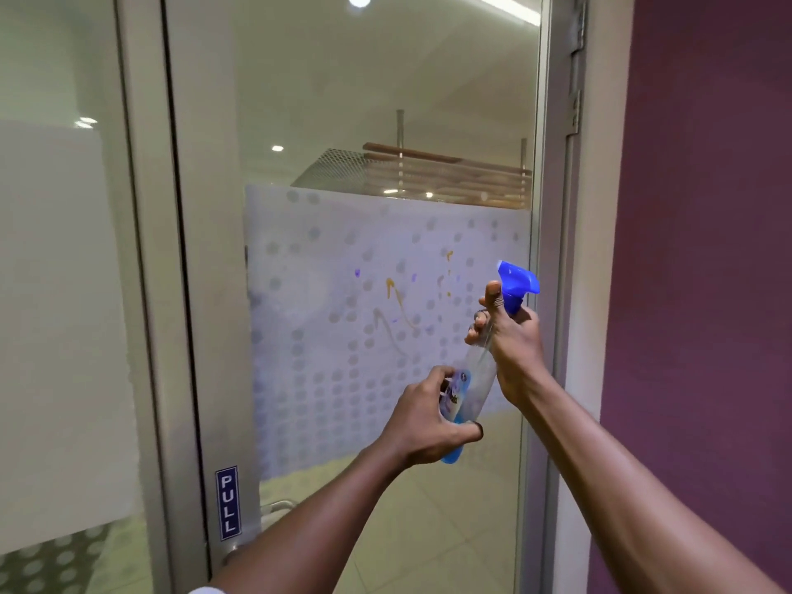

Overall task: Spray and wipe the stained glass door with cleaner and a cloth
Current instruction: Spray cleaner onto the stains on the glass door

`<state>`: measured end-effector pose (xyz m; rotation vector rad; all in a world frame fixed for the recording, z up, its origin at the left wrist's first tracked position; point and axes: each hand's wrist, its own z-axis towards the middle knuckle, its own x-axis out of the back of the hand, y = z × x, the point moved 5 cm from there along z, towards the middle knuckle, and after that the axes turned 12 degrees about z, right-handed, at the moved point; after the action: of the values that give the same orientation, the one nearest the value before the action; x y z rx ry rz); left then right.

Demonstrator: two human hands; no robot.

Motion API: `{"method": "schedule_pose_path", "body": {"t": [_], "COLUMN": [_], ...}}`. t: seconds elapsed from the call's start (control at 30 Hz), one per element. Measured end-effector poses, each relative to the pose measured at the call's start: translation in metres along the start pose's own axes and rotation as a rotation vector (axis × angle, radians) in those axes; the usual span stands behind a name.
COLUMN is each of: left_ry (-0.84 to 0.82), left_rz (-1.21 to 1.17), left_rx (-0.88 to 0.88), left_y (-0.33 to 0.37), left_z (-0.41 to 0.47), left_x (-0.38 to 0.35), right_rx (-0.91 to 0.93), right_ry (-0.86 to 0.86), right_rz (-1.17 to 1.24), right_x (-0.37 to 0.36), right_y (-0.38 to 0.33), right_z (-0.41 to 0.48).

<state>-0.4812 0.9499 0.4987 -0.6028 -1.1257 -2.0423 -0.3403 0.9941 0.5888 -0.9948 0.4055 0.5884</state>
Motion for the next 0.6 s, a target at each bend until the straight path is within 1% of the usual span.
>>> {"method": "schedule_pose_path", "body": {"t": [0.17,0.5,0.6], "left_ry": [-0.013,-0.092,-0.122], "left_rz": [-0.024,-0.017,-0.003], "left_rx": [0.030,0.073,0.085], "left_y": [0.007,0.022,0.026], "left_z": [0.010,0.028,0.032], "left_x": [-0.019,-0.048,-0.056], "right_rx": [-0.011,-0.034,-0.040], "right_ry": [-0.014,0.136,0.134], "right_rz": [0.003,0.014,0.025], "right_x": [0.015,0.057,0.069], "right_y": [-0.010,-0.015,-0.015], "right_z": [0.005,0.024,0.028]}}
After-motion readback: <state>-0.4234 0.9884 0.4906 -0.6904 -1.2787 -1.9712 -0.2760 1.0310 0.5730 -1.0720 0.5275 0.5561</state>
